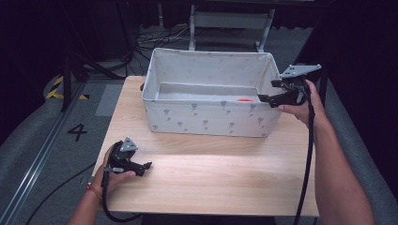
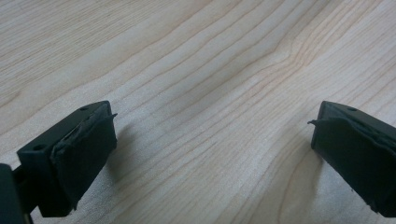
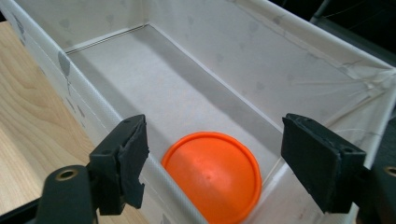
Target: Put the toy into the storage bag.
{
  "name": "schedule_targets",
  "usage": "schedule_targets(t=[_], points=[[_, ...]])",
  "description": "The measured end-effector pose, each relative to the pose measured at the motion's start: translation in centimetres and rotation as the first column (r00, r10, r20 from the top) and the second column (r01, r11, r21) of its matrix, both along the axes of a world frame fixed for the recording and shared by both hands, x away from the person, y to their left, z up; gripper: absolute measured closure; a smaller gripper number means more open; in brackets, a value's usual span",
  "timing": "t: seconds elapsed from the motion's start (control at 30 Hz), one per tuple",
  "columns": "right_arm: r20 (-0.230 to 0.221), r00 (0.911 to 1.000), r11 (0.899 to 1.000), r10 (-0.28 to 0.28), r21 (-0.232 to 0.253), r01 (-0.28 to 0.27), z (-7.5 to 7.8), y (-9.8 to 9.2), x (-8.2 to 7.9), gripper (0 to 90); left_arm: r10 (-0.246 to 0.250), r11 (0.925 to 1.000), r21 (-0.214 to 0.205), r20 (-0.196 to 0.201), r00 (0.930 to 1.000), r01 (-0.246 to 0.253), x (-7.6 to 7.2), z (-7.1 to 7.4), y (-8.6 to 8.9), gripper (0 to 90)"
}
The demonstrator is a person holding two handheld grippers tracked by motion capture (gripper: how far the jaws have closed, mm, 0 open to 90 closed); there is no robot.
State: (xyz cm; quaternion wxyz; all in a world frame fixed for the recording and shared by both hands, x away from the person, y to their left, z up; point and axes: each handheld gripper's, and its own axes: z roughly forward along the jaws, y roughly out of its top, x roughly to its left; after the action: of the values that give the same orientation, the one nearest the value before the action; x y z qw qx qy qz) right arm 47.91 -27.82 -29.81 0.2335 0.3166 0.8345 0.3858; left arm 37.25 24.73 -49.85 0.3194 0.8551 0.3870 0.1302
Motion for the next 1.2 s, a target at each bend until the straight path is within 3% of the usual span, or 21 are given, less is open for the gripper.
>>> schedule_targets(t=[0.23,0.37,0.63,0.77,0.9,1.2], points=[[0.036,0.9981,0.999,-0.05,0.016,0.049,0.8,-0.5,-1.8,18.9,0.0,1.0,0.0,0.0,1.0,0.0,0.0,0.0,0.0,0.4],[0.049,0.9962,0.997,-0.072,-0.02,0.073,0.6,-0.6,-2.8,18.2,0.0,1.0,0.0,0.0,1.0,0.0,0.0,0.0,0.0,0.4],[0.094,0.9921,0.996,-0.084,-0.032,0.087,1.1,-0.8,-4.7,17.2,0.003,1.0,0.0,0.001,1.0,-0.003,0.0,0.0,0.0,0.4],[0.113,0.9901,0.993,-0.084,-0.068,0.092,1.3,-0.9,-6.3,17.0,0.003,1.0,0.0,0.0,1.0,-0.003,0.0,0.0,0.0,0.3],[0.114,0.991,0.995,-0.071,-0.067,0.079,0.8,-1.2,-7.5,17.1,0.003,1.0,0.0,0.0,1.0,-0.003,0.0,0.0,0.0,0.4],[0.096,0.9935,0.99,-0.062,-0.122,0.073,-0.8,-2.0,-9.1,17.0,0.003,1.0,0.0,0.0,1.0,-0.003,0.0,0.0,0.0,0.3]])
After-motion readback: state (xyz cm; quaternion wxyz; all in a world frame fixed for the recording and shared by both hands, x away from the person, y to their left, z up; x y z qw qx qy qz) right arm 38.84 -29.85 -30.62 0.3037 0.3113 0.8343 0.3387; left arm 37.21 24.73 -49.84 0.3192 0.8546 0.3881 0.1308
